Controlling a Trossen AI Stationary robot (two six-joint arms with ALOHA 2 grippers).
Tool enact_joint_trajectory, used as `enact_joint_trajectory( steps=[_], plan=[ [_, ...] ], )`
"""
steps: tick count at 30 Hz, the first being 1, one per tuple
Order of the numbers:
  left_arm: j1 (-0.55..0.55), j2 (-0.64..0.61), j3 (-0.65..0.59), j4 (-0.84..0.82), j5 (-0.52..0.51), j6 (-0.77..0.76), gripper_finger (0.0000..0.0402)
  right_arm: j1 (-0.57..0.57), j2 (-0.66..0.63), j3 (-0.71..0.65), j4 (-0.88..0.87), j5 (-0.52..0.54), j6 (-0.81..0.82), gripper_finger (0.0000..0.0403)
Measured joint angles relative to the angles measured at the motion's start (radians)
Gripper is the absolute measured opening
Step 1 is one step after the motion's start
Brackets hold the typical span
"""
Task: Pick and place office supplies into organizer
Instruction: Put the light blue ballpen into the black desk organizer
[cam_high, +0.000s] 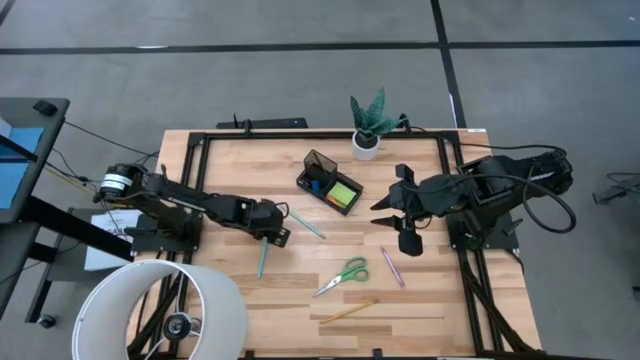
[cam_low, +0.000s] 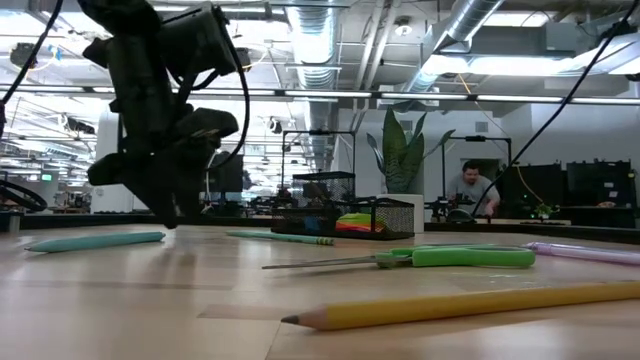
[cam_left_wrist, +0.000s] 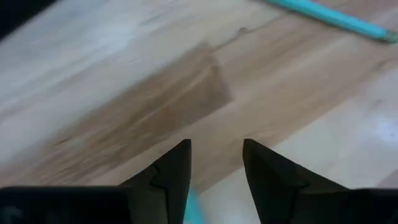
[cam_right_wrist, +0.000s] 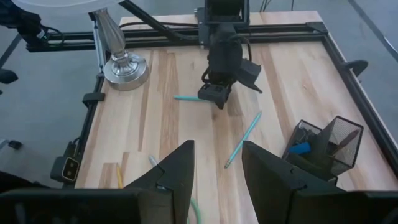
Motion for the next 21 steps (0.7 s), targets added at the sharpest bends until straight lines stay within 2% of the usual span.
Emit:
enact_joint_trajectory(
  steps=[8, 21],
  plan=[
    [0.008, 0.003, 0.000, -0.021, -0.016, -0.002, 0.0160, 0.000, 0.000, 0.000, -0.002, 0.000, -0.005, 0.0127],
    [0.006, 0.004, 0.000, -0.089, -0.025, -0.045, 0.0138, 0.000, 0.000, 0.000, -0.002, 0.000, -0.006, 0.0127]
  ],
)
